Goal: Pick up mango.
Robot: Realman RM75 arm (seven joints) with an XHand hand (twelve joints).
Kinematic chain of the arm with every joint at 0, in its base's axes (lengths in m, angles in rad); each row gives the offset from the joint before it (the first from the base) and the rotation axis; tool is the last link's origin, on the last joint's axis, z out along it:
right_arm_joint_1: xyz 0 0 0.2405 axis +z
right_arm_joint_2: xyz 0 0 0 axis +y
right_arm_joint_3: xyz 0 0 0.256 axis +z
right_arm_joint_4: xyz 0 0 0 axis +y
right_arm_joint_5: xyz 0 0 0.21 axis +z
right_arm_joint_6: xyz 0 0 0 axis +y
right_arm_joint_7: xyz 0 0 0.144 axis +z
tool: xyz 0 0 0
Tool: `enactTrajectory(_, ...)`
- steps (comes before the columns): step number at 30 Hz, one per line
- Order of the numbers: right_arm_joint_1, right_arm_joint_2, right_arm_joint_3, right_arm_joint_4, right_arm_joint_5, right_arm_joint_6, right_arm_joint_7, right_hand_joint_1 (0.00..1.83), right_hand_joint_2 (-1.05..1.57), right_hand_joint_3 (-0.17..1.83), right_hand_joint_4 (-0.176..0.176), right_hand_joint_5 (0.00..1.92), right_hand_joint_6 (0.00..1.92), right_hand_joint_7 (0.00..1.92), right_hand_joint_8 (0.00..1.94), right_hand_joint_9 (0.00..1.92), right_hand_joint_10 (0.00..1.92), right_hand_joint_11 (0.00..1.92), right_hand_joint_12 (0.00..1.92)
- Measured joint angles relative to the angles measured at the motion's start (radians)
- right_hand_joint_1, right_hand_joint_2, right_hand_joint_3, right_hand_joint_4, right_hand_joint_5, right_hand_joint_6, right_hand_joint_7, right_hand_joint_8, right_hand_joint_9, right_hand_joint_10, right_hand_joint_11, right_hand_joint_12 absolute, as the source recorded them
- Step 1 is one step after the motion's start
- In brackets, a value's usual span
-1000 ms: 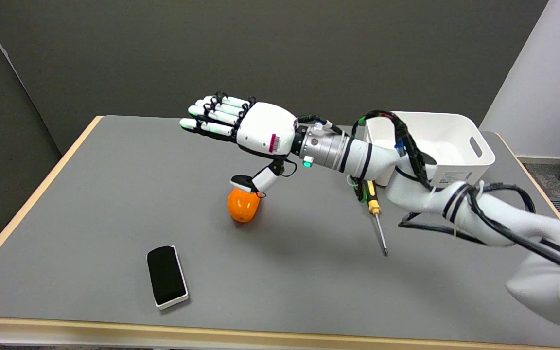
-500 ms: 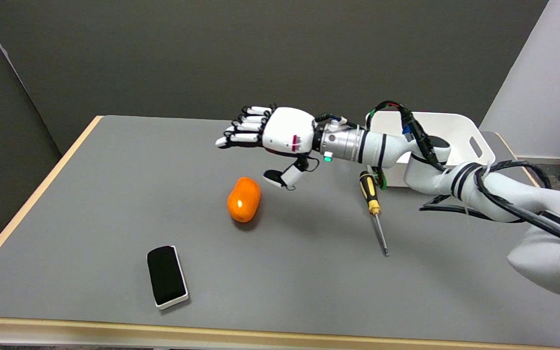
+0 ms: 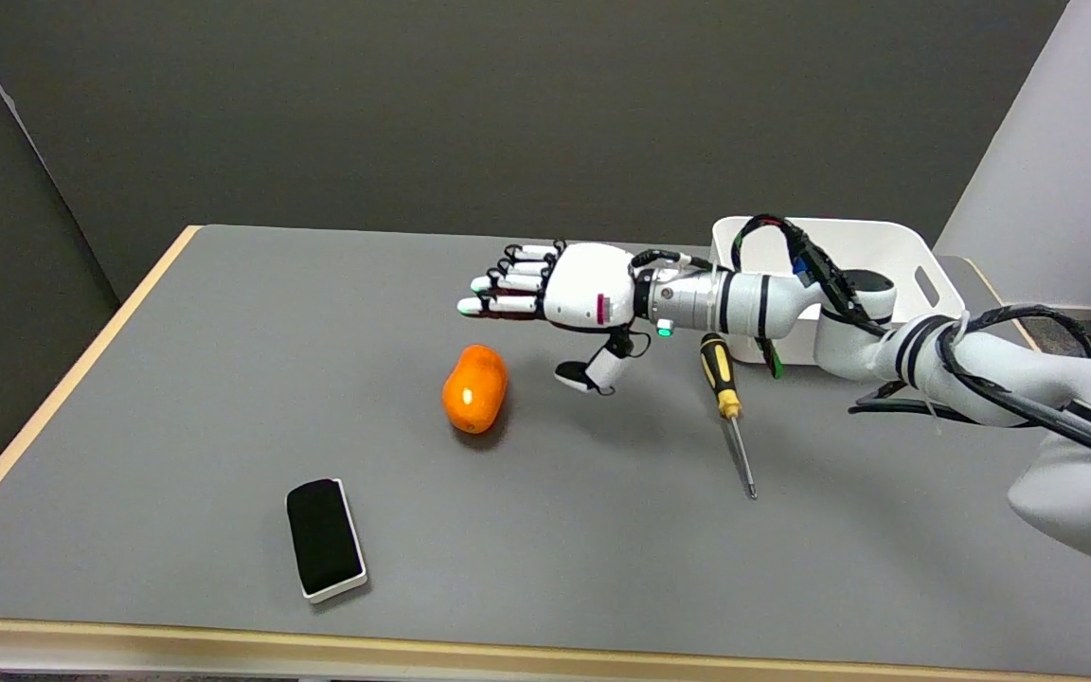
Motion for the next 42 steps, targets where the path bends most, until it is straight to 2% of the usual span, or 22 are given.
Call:
enactTrajectory(9, -0.015, -0.008, -0.031, -0.012, 0.029, 0.004, -0.010, 0.83, 0.64, 1.03, 0.087, 0.00, 0.02, 0.03, 0.14, 0.06, 0.54, 0.02, 0.84)
enactTrajectory(11, -0.017, -0.014, -0.035, -0.014, 0.033, 0.005, -0.011, 0.79, 0.63, 1.00, 0.091, 0.00, 0.00, 0.01, 0.19, 0.08, 0.49, 0.00, 0.89)
enactTrajectory(24, -0.020, -0.071, -0.053, -0.029, 0.053, -0.003, -0.013, 0.77, 0.63, 1.01, 0.082, 0.00, 0.00, 0.01, 0.15, 0.07, 0.51, 0.00, 0.86)
enactTrajectory(42, -0.039, -0.150, -0.063, -0.083, 0.068, -0.088, -0.018, 0.79, 0.65, 1.01, 0.085, 0.00, 0.01, 0.00, 0.17, 0.06, 0.49, 0.00, 0.85)
